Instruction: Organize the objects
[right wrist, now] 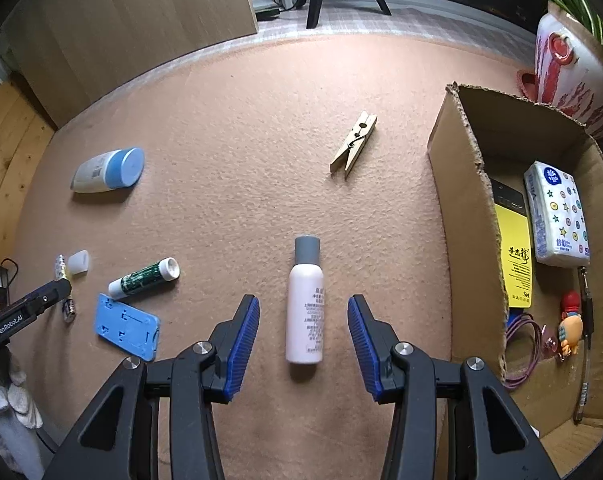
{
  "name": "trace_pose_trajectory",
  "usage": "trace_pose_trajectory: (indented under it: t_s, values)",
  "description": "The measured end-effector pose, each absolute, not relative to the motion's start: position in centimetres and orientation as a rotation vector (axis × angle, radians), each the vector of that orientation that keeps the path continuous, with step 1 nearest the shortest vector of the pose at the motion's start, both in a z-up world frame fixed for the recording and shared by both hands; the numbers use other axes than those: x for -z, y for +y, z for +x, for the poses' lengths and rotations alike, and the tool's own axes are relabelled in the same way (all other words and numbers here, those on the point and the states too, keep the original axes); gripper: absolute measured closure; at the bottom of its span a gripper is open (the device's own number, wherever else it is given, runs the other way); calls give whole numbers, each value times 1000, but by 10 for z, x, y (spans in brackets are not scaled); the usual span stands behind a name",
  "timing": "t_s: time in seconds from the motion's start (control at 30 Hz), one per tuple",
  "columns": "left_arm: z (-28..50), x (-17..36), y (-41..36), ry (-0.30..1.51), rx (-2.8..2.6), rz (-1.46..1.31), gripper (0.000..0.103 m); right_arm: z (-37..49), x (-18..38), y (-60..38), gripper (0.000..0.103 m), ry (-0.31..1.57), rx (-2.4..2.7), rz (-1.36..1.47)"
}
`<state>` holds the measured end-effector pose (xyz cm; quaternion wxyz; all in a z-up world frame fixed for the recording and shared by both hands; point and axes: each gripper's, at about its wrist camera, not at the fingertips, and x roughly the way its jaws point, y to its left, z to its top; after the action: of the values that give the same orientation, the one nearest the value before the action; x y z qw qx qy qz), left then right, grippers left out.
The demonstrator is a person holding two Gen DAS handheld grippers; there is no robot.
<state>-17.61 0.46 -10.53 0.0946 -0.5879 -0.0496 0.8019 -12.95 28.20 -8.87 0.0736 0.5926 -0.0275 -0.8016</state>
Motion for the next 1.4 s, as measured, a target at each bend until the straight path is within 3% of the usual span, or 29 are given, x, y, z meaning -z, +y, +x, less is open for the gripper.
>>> trace_pose_trajectory:
  t_s: [0.13,0.37,0.53,0.7,1.4]
  values:
    - [-175,107,13,-62,-2401,-1726,54,-132,93,281,61,-80,2400,1796]
    - [-169,107,8,-3,-2414,-1687,72,-136,99,282,62,-65,2396,1817]
    - [-158,106,-1,1,-2409,-1672,79,-139,102,280,72,-32,2402,1815]
    - [-154,104,-5,-19,-2401,-1666,79,-139,103,278,85,27,2407,1804]
    - [-139,56,25,-119,-2355,-1521,79,-105,52,317,85,-162,2459,1634]
